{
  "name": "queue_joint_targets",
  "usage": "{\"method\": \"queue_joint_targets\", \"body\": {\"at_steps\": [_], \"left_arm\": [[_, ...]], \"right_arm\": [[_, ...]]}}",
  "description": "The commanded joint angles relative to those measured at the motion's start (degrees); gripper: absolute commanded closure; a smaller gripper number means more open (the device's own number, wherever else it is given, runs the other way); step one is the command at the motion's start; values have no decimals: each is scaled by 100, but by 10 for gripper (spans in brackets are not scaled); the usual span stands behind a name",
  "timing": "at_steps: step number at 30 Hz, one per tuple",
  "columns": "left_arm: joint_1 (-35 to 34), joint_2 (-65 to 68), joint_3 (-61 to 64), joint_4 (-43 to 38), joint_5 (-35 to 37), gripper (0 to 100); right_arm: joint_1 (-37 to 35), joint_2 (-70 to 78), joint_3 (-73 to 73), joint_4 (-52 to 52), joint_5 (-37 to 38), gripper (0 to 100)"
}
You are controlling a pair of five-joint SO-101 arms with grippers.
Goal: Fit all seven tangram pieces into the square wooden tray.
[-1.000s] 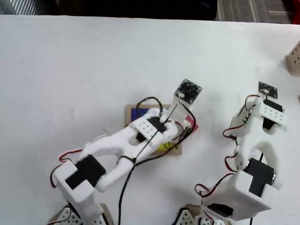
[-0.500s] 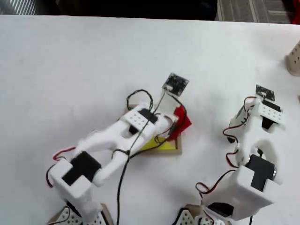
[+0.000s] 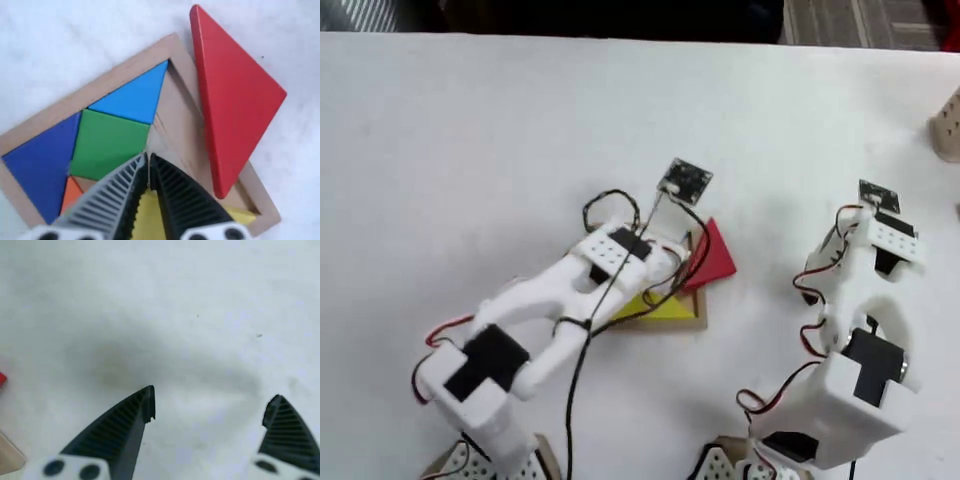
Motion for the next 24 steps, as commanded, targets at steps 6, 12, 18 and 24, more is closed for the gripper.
{"method": "queue_joint_targets", "body": {"at_steps": [6, 12, 18, 24], "left_arm": [[-66, -1640, 387, 53, -9, 958], [-101, -1877, 475, 97, -18, 958], [-110, -1895, 624, 105, -18, 958], [-532, -2316, 941, 62, -18, 958]], "right_arm": [[-145, -13, -97, -57, 79, 665], [-145, 4, -97, -57, 79, 665], [-453, 4, -88, -57, 53, 665], [-1499, -48, -264, 66, 26, 665]]}}
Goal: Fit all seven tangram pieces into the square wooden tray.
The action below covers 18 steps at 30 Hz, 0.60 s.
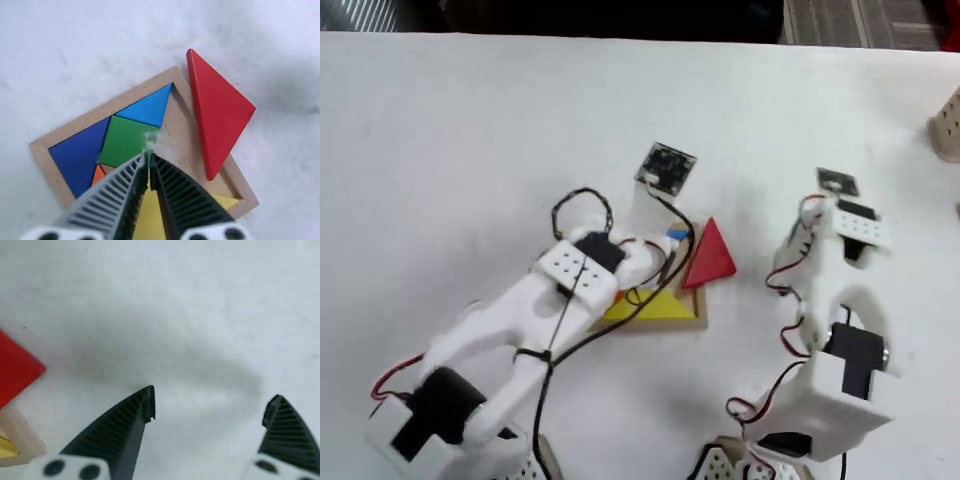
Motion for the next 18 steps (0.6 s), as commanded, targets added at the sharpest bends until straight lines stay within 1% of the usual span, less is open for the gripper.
{"method": "queue_joint_targets", "body": {"at_steps": [1, 4, 6, 9, 11, 13, 15, 18], "left_arm": [[-523, -673, 176, 35, -9, 958], [-1015, -901, 281, 35, -9, 958], [-1314, -936, 343, -105, -9, 958], [-1719, -822, 642, -571, -9, 958], [-1982, -655, 826, -1081, -9, 958], [-2158, -435, 914, -1477, -9, 958], [-2211, -242, 897, -1688, -9, 958], [-2167, -22, 738, -1653, -9, 958]], "right_arm": [[-549, -66, -343, 119, 9, 665], [-822, -22, -633, 145, -360, 665], [-1033, -22, -782, 84, -492, 665], [-1402, 4, -835, -233, -536, 665], [-1578, 145, -879, -444, -536, 665], [-1754, 321, -1029, -470, -536, 665], [-1868, 505, -1284, -338, -519, 665], [-2026, 866, -1653, -171, -484, 664]]}}
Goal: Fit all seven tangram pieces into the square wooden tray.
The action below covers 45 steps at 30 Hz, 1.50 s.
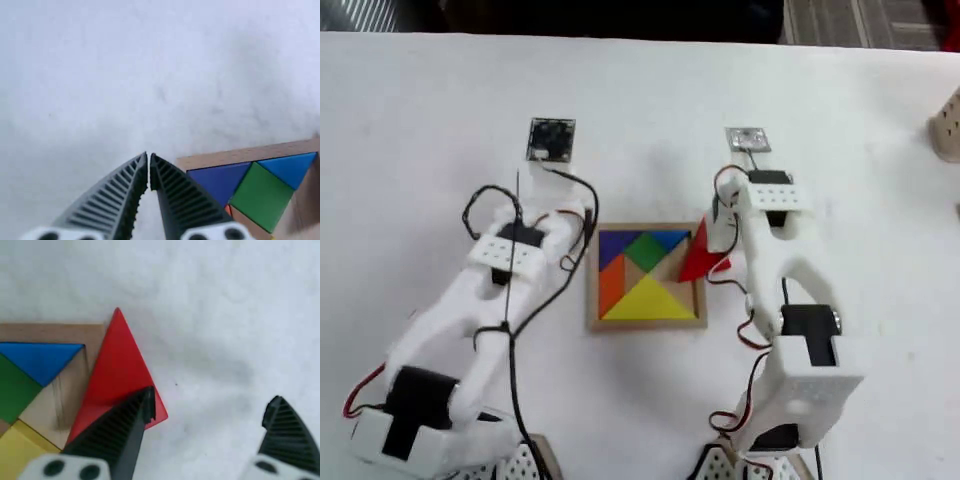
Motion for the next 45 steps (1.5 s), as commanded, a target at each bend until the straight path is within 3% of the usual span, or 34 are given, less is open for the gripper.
{"method": "queue_joint_targets", "body": {"at_steps": [1, 9, 17, 32, 42, 45], "left_arm": [[-22, 163, -273, -149, -18, 958], [-22, 198, -299, -141, -18, 958], [-22, 215, -299, -167, -18, 958], [119, 224, -273, -176, -334, 958], [119, 215, -264, -176, -334, 958], [119, 207, -255, -176, -334, 958]], "right_arm": [[-233, 259, -589, 163, 9, 664], [-725, 866, -1284, 778, 659, 664], [-848, 479, -1248, 1174, 738, 664], [-2413, -848, 527, 673, 1002, 664], [-1349, -2677, 615, 813, 967, 665], [-1103, -2809, 756, 576, 475, 665]]}}
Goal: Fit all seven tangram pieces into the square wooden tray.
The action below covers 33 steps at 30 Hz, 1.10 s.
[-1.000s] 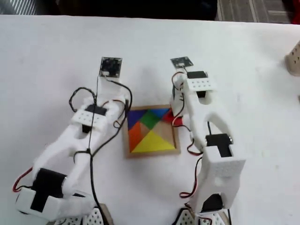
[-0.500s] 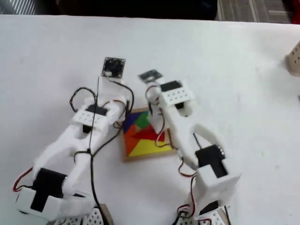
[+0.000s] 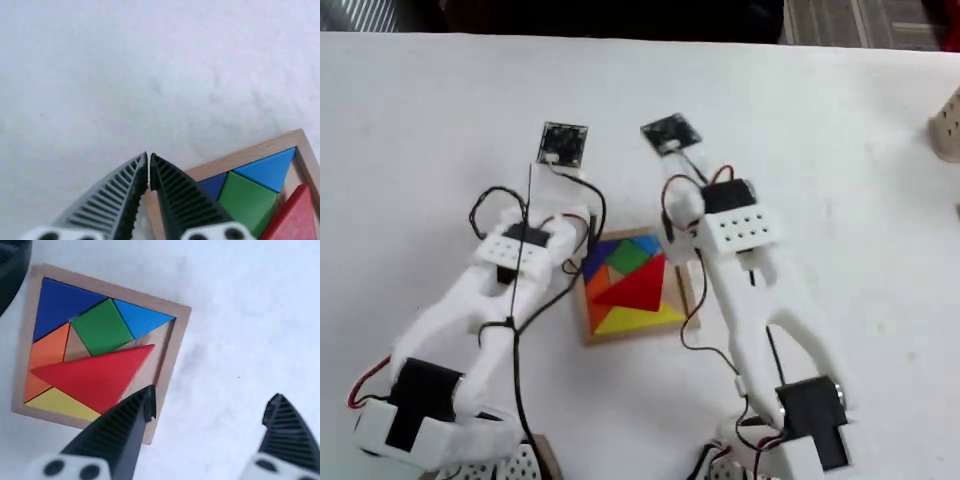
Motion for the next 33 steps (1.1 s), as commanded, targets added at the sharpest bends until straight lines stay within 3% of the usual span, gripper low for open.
{"method": "queue_joint_targets", "body": {"at_steps": [1, 6, 9, 14, 22, 27, 33], "left_arm": [[48, -48, -237, -105, -53, 958], [84, -66, -220, -62, -70, 958], [145, -127, -105, -62, -431, 962], [338, -866, 255, 369, -545, 963], [936, -2888, 1969, 554, -589, 963], [1481, -3873, 2295, 1653, -1248, 963], [2308, -4725, 2760, 2330, -1284, 963]], "right_arm": [[356, -330, 149, -356, -492, 665], [479, 4, 765, -1815, -721, 665], [435, 356, 835, -2615, -721, 665], [224, 1112, 818, -3538, -721, 665], [4, 1437, 668, -3354, -607, 665], [-286, 1464, 659, -3064, 615, 665], [-277, 1473, 659, -3002, 686, 666]]}}
